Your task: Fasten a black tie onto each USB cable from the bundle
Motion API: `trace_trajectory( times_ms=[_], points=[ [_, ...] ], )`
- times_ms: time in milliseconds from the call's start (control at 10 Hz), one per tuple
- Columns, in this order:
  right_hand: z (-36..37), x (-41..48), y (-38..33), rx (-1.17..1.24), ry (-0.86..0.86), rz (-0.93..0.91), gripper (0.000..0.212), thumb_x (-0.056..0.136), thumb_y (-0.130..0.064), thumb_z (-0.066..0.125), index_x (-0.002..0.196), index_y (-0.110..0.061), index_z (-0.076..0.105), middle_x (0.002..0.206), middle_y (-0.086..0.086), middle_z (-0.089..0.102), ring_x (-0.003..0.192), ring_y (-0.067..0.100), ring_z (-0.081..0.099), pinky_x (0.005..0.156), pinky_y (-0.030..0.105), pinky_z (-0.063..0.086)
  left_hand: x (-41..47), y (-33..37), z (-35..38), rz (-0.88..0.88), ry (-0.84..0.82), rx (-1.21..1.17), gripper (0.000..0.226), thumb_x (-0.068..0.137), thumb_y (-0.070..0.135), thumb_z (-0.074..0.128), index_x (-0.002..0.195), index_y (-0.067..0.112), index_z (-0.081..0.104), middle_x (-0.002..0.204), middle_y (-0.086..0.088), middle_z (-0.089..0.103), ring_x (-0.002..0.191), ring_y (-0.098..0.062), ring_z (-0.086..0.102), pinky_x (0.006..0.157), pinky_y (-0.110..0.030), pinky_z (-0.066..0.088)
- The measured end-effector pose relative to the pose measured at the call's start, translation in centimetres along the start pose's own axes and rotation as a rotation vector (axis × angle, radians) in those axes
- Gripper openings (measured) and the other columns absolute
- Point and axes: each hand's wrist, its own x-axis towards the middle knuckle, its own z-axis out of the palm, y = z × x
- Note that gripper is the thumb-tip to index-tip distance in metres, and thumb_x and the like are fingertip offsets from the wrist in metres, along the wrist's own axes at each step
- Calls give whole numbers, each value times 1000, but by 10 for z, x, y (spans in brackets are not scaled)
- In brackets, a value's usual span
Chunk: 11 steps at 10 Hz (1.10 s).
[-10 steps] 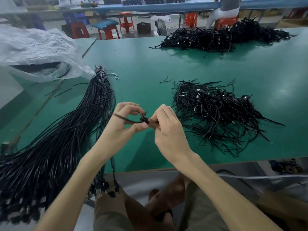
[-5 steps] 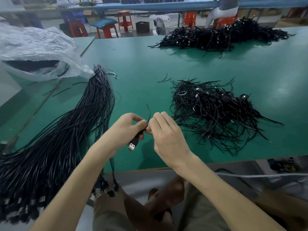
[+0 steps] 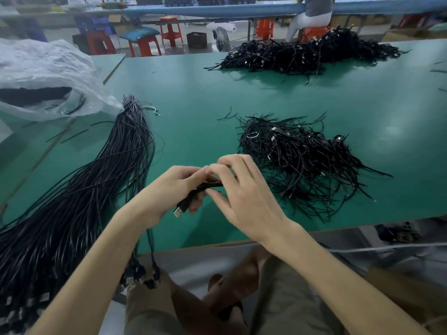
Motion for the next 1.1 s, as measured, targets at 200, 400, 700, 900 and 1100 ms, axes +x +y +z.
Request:
trace_trajectory(
  times_ms=[200, 400, 700, 900, 1100],
  points=[
    [-16, -2, 22, -87, -29, 12, 21, 101, -24, 63, 94, -5, 68, 88, 9, 64, 83, 30, 61, 79, 43, 52, 10, 1, 1, -13, -152, -261, 61, 108, 45, 35, 114, -6, 68, 89, -17, 71, 64, -28, 65, 54, -26, 49],
    [-37, 18, 70, 46, 63, 415, 23, 104, -28, 59, 98, -8, 68, 90, 2, 61, 74, 16, 58, 69, 18, 49, 18, -16, -3, -7, 39, -355, 59, 108, 50, 36, 118, 1, 67, 95, -14, 74, 72, -27, 70, 59, -27, 54],
    [-10, 15, 170, -270, -51, 855, 38, 111, -28, 40, 118, 5, 59, 120, 22, 59, 106, 36, 55, 81, 45, 48, 29, -67, 28, 83, 392, 102, 33, 110, 23, 43, 93, 14, 69, 71, 1, 71, 57, -12, 62, 52, -23, 46],
    [-7, 18, 180, -231, -87, 894, 51, 109, -40, 41, 124, 6, 57, 127, 24, 52, 117, 40, 50, 80, 40, 38, 31, -73, 26, 147, 395, 98, 37, 111, 25, 41, 89, 16, 69, 70, 3, 70, 55, -13, 61, 51, -20, 44],
    [-24, 13, 162, -306, -74, 771, 40, 106, -35, 50, 125, -1, 59, 129, 21, 48, 123, 38, 39, 107, 50, 30, 27, -69, 26, 164, 375, 72, 33, 111, 21, 42, 97, 13, 71, 78, 1, 68, 61, -14, 63, 53, -25, 46]
  ],
)
